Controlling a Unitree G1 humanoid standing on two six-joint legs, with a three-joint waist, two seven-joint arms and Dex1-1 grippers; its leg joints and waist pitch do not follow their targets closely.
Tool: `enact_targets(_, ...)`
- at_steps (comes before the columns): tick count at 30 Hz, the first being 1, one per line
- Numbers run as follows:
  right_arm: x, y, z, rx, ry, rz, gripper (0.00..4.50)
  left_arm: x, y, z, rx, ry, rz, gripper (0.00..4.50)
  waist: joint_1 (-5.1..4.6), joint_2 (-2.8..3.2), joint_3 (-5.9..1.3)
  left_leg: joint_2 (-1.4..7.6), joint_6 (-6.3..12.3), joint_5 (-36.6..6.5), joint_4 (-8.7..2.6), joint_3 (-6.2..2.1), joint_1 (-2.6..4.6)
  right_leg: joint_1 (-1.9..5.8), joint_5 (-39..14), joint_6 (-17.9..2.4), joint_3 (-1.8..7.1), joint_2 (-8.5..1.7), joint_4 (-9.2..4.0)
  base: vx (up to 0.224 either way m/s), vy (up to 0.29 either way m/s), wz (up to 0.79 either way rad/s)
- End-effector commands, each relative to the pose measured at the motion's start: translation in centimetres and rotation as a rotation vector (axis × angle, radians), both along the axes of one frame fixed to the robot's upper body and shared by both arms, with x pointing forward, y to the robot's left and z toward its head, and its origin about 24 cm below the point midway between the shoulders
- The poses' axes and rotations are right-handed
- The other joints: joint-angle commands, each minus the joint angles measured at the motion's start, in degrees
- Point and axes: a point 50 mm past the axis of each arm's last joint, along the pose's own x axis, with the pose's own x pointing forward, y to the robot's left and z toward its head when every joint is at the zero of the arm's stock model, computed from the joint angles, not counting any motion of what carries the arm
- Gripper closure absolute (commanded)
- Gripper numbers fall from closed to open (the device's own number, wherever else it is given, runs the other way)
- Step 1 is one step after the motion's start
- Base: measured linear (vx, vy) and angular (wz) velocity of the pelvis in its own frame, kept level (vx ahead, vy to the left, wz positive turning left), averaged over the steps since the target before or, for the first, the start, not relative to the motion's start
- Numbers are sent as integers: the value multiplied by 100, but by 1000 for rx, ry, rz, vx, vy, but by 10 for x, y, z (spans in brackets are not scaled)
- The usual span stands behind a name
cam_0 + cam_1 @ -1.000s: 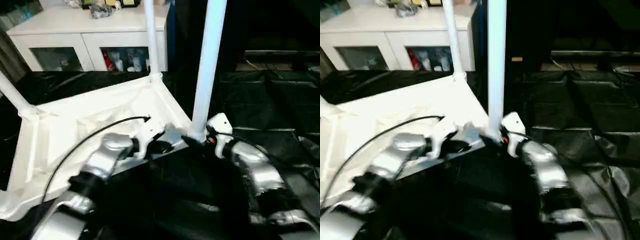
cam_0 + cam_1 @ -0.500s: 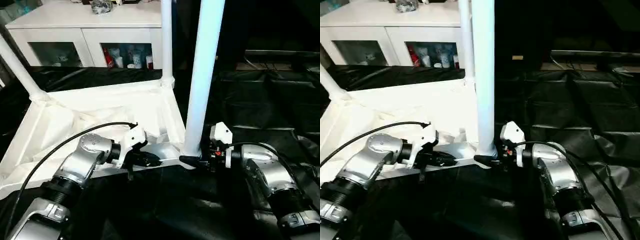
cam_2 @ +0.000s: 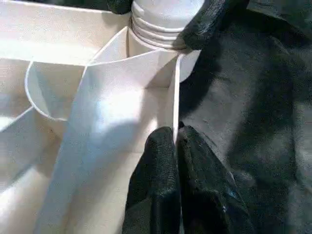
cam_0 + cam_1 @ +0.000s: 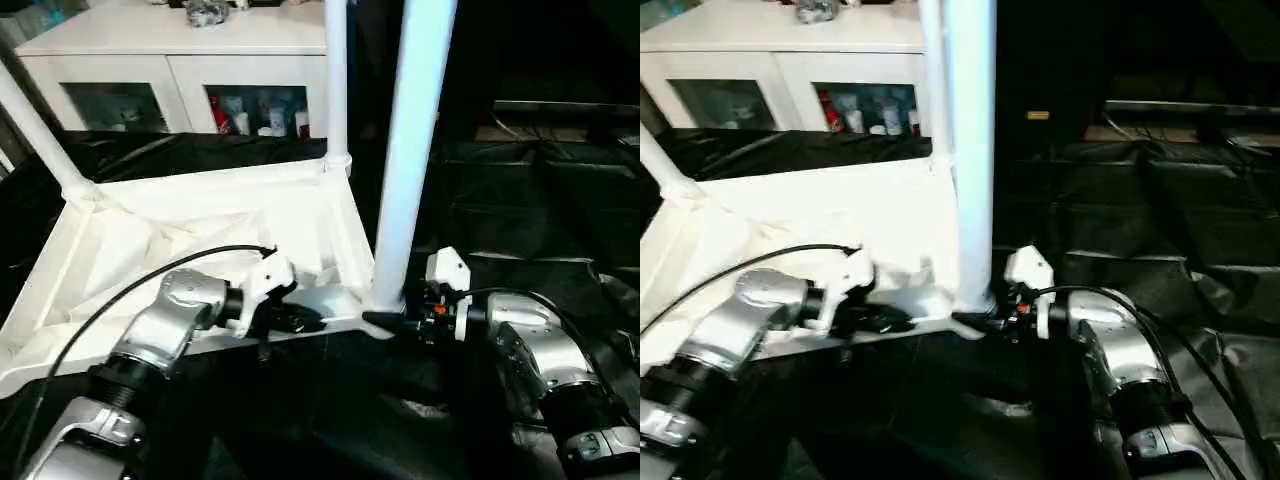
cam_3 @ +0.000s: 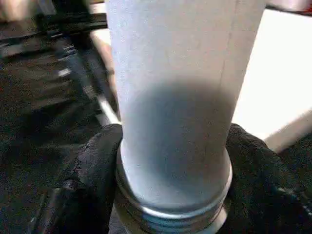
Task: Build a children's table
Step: Rotate leg to tighten
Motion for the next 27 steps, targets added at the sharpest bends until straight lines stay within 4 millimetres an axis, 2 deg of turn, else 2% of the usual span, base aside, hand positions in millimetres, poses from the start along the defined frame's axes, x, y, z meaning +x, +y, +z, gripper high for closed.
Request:
enact_targets(1, 4, 10, -3, 7, -17, -62, 178, 10, -6, 2, 11, -49, 87, 450, -5, -90, -378, 370, 616, -563, -383, -172, 146, 267, -145, -1547, 263, -468, -406, 0, 0, 0)
enact_targets(4, 12, 17, -13, -10, -3, -220, 178, 17, -19, 0, 4, -73, 166, 450, -6, -89, -372, 357, 488, -677, -396, -173, 149, 280, -323, -1479, 265, -470, -417, 0, 0, 0)
enact_targets(5, 12, 17, -13, -10, -3, -220, 178, 17, -19, 0, 4, -73, 166, 450, -26, -80, -366, 359, 468, -681, -407, -170, 147, 269, -335, -1471, 273, -464, -426, 0, 0, 0)
enact_targets(6, 15, 21, -16, -12, 8, -285, 178, 19, -24, 0, 4, -82, 196, 450, -33, -82, -370, 362, 415, -742, -412, -174, 169, 266, -378, -1455, 273, -463, -441, 0, 0, 0)
enact_targets(8, 20, 30, -21, -10, 23, -394, 179, 24, -36, 0, -5, -87, 246, 450, -45, -84, -378, 351, 409, -631, -414, -179, 151, 279, -257, -1450, 267, -460, -419, 0, 0, 0)
enact_targets(9, 23, 37, -22, -18, 19, -455, 180, 26, -44, 1, -16, -90, 269, 450, -36, -83, -374, 351, 396, -691, -413, -174, 171, 268, -312, -1434, 274, -468, -441, 0, 0, 0)
enact_targets(10, 27, 50, -23, -35, 17, -532, 180, 29, -58, 3, -4, -136, 278, 450, -51, -67, -370, 345, 348, -683, -417, -170, 164, 256, -335, -1410, 275, -455, -446, 0, 0, 0)
enact_targets(12, 28, 57, -23, -36, 17, -533, 180, 29, -64, 3, -9, -140, 272, 450, -59, -77, -370, 340, 263, -822, -441, -185, 181, 272, -529, -1352, 269, -466, -472, 0, 0, 0)
enact_targets(14, 25, 68, -20, -15, -2, -463, 180, 28, -70, 4, -36, -119, 265, 450, -48, -82, -370, 342, 277, -879, -436, -178, 167, 287, -499, -1330, 284, -485, -476, 0, 0, 0)
enact_targets(15, 23, 72, -17, -3, -24, -405, 145, 27, -72, 5, -38, -115, 241, 450, -40, -86, -376, 343, 324, -839, -428, -175, 158, 289, -384, -1321, 285, -487, -467, 0, 0, 0)
enact_targets(16, 23, 71, -17, -1, -27, -402, 110, 27, -72, 5, -37, -115, 239, 450, -35, -84, -377, 344, 376, -778, -427, -179, 145, 294, -285, -1318, 284, -488, -455, 0, 0, 0)
enact_targets(20, 24, 62, -11, 39, -30, -377, 93, 25, -67, 4, -38, -110, 217, 450, -31, -76, -379, 349, 490, -738, -415, -179, 142, 296, -173, -1360, 279, -488, -446, 0, 0, 0)
enact_targets(21, 24, 52, -8, 26, -49, -344, 65, 25, -63, 5, -49, -122, 194, 450, -30, -79, -381, 346, 519, -739, -411, -179, 137, 305, -160, -1366, 273, -487, -448, 0, 0, 0)
enact_targets(25, 23, 26, -1, 7, -76, -263, 60, 19, -50, 4, -70, -111, 103, 450, -2, -83, -412, 347, 734, -512, -361, -173, 110, 322, 345, -1472, 256, -483, -381, 0, 0, 0)
enact_targets(27, 19, 14, 2, -13, -76, -173, 60, 12, -39, 3, -64, -94, 33, 450, 11, -84, -412, 358, 801, -511, -355, -176, 99, 321, 350, -1485, 241, -482, -371, 0, 0, 0)
